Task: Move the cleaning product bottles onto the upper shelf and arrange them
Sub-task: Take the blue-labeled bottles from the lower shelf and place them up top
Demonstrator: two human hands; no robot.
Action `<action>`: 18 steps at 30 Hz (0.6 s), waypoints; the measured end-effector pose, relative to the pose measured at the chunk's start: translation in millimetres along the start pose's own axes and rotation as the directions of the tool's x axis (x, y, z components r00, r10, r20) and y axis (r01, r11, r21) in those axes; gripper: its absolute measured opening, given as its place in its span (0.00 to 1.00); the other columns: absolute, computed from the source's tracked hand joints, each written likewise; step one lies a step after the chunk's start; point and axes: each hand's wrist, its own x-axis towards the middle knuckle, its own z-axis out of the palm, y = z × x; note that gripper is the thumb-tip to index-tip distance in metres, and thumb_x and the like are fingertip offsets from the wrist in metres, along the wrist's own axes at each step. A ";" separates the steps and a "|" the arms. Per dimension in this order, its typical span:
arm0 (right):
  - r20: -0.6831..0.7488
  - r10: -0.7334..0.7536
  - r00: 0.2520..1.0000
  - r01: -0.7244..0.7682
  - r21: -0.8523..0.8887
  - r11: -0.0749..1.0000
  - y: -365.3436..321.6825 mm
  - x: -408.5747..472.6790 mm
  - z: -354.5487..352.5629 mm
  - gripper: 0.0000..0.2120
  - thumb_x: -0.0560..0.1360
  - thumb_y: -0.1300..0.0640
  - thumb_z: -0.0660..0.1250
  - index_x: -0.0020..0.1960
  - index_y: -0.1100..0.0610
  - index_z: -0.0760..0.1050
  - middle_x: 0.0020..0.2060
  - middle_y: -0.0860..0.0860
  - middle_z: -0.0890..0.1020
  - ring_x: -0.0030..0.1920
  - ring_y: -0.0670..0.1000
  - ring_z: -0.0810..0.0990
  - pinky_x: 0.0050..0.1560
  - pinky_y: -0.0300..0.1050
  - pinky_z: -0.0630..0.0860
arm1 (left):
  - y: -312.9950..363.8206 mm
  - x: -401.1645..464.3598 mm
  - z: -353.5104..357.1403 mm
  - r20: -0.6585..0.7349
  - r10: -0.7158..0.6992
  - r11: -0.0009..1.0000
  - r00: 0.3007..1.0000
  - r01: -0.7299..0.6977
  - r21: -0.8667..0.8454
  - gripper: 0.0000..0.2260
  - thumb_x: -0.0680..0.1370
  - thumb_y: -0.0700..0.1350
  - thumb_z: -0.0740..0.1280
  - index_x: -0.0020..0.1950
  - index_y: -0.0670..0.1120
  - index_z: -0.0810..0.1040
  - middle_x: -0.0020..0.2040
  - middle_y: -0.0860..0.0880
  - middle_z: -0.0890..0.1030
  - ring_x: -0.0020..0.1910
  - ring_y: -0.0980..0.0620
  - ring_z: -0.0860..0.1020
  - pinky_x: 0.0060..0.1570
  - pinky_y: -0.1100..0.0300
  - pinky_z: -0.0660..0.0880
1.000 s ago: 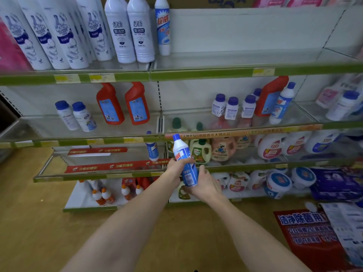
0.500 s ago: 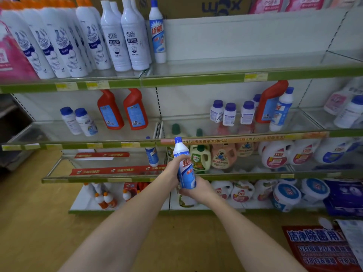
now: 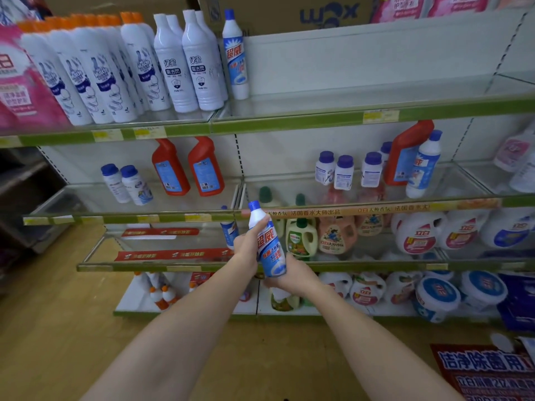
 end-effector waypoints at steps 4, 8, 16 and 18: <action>0.038 -0.030 0.999 0.023 0.158 0.987 -1.6 5.8 -4.6 0.29 0.60 0.43 0.81 0.57 0.44 0.75 0.48 0.44 0.83 0.49 0.45 0.83 0.52 0.49 0.83 | 5.8 2.4 -1.2 0.038 0.023 1.000 0.999 -0.024 0.007 0.24 0.67 0.55 0.80 0.55 0.42 0.79 0.48 0.43 0.85 0.45 0.46 0.84 0.41 0.54 0.79; 0.031 -0.011 0.999 0.005 0.192 0.981 -3.9 9.6 -6.2 0.30 0.62 0.45 0.82 0.60 0.45 0.74 0.50 0.45 0.83 0.50 0.46 0.82 0.53 0.47 0.82 | 13.0 6.5 -2.7 0.056 0.030 0.999 0.998 -0.032 0.026 0.27 0.66 0.56 0.81 0.56 0.41 0.80 0.48 0.43 0.86 0.45 0.45 0.85 0.43 0.53 0.80; -0.128 -0.010 0.992 0.021 0.089 0.996 -56.3 30.4 -34.7 0.28 0.63 0.38 0.79 0.56 0.46 0.73 0.45 0.44 0.82 0.43 0.46 0.82 0.46 0.47 0.82 | 76.3 3.8 10.5 0.084 0.168 0.986 0.982 -0.169 0.011 0.26 0.65 0.54 0.81 0.54 0.39 0.81 0.43 0.44 0.87 0.36 0.49 0.84 0.35 0.58 0.77; -0.182 -0.038 0.982 0.053 0.076 0.996 -77.9 38.9 -51.1 0.26 0.63 0.38 0.79 0.54 0.45 0.73 0.43 0.44 0.83 0.42 0.46 0.83 0.46 0.49 0.83 | 102.4 1.0 17.0 0.095 0.225 0.974 0.970 -0.226 -0.004 0.25 0.65 0.54 0.81 0.54 0.39 0.82 0.45 0.43 0.87 0.37 0.49 0.84 0.36 0.58 0.77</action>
